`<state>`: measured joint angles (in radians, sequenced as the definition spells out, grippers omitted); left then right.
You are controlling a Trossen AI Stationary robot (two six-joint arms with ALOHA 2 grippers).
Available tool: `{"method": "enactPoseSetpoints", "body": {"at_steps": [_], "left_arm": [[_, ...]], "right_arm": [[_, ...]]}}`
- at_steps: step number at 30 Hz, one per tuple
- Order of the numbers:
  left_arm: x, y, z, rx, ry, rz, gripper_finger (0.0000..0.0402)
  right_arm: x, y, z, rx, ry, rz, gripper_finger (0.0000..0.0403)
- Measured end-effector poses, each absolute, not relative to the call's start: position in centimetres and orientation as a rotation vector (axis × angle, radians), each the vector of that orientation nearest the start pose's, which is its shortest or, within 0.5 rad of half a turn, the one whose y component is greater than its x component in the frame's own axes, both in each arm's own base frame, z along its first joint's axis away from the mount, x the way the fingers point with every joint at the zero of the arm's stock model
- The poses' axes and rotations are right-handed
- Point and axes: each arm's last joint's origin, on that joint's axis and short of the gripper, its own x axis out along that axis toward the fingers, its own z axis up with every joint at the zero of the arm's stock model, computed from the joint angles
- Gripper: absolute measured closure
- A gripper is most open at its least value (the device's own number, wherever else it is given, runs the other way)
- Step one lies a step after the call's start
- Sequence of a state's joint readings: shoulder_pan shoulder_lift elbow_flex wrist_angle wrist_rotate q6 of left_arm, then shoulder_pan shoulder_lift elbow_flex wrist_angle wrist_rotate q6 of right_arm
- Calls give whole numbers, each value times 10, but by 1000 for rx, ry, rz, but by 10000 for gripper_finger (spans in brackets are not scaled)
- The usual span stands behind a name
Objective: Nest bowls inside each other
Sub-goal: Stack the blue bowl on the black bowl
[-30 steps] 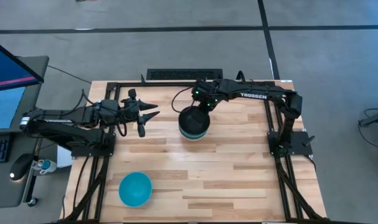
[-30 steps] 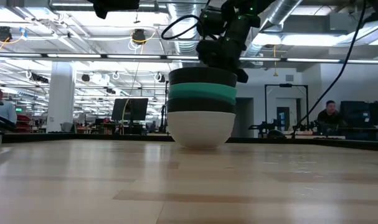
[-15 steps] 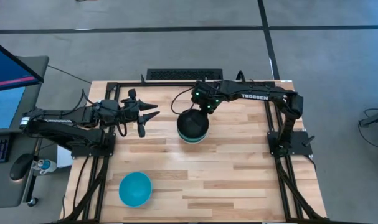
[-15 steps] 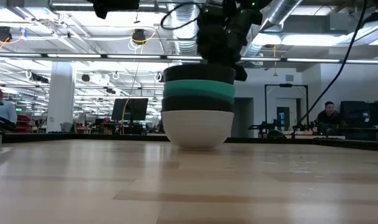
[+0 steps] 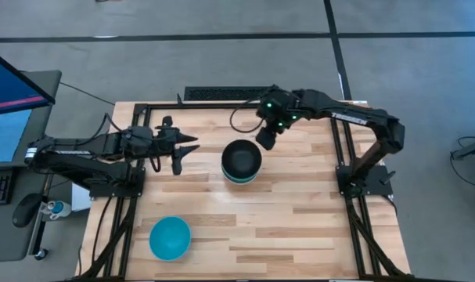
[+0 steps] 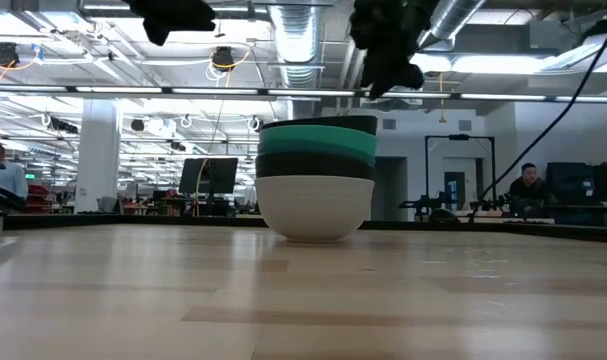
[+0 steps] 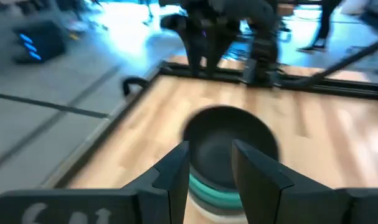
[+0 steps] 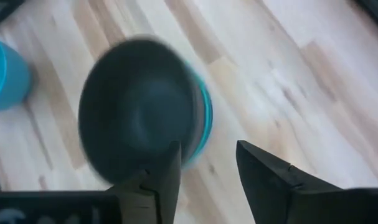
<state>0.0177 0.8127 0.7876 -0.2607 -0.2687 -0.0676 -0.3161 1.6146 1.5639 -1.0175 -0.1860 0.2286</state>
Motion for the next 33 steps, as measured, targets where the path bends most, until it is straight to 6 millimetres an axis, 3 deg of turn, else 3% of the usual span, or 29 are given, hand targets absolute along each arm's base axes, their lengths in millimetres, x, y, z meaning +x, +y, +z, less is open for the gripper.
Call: {"method": "enactPoseSetpoints", "body": {"at_steps": [6,11,16,22,27,33], "left_arm": [[173,8,311,-150,387,216,290],[170,0,305,-256,459,119,290],[163,-13,293,-358,620,44,290],[151,-32,283,-422,791,-26,290],[144,-46,280,-429,861,-71,290],[143,-59,277,-418,889,-91,290]], "right_arm": [[308,-73,335,445,1056,-192,237],[323,-52,318,449,1141,-162,243],[340,-12,294,427,1261,-73,249],[342,44,287,298,1300,36,261],[343,77,291,245,1223,14,276],[347,102,296,267,1108,57,290]]}}
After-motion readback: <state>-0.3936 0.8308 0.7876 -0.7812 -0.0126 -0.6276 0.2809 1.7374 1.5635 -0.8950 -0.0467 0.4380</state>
